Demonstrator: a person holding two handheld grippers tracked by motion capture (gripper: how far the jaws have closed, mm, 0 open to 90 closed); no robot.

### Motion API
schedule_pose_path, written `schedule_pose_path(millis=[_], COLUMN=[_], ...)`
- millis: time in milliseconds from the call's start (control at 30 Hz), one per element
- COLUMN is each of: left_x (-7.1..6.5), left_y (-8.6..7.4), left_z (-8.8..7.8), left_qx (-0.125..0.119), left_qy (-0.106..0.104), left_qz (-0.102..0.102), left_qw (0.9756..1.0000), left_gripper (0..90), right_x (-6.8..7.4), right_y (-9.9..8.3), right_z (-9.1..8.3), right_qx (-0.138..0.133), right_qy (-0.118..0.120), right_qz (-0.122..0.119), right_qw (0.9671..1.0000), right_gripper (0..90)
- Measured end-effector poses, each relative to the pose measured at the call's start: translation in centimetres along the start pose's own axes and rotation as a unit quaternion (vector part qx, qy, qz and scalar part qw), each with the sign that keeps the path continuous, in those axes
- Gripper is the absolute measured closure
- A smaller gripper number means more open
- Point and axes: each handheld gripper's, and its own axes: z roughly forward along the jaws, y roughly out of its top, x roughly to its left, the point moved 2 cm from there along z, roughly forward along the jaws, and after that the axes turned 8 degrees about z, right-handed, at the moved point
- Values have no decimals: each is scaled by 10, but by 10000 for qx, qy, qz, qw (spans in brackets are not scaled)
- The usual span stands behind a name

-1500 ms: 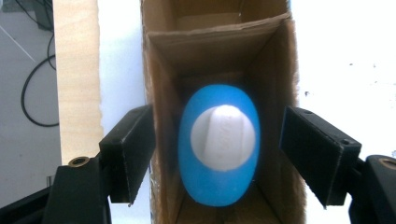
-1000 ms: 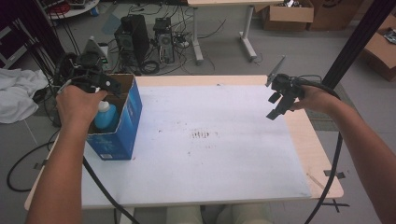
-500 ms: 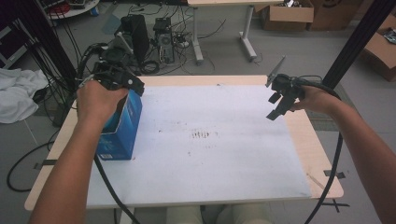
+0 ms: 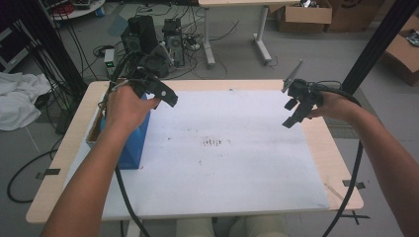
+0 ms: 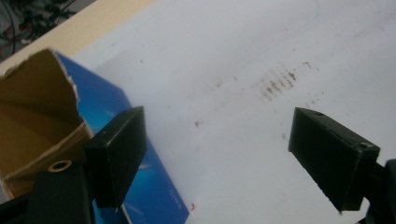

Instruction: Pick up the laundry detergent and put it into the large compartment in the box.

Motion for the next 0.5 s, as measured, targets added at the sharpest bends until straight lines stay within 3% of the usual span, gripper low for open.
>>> schedule_pose_path(millis=[267, 500], left_x=[-21, -35], left_y=[16, 25], left_z=[8, 18], left_qx=[-128, -62], left_qy=[-126, -265], left_qz=[583, 1070], left_qw=[9981, 9939], left_gripper=[192, 190], right_x=[1, 3], right_y=[0, 0], right_z=[2, 2], right_qx=[9, -14], right_qy=[7, 4], right_qz=[-4, -19], right_qw=[10000, 10000], right_gripper=[170, 170])
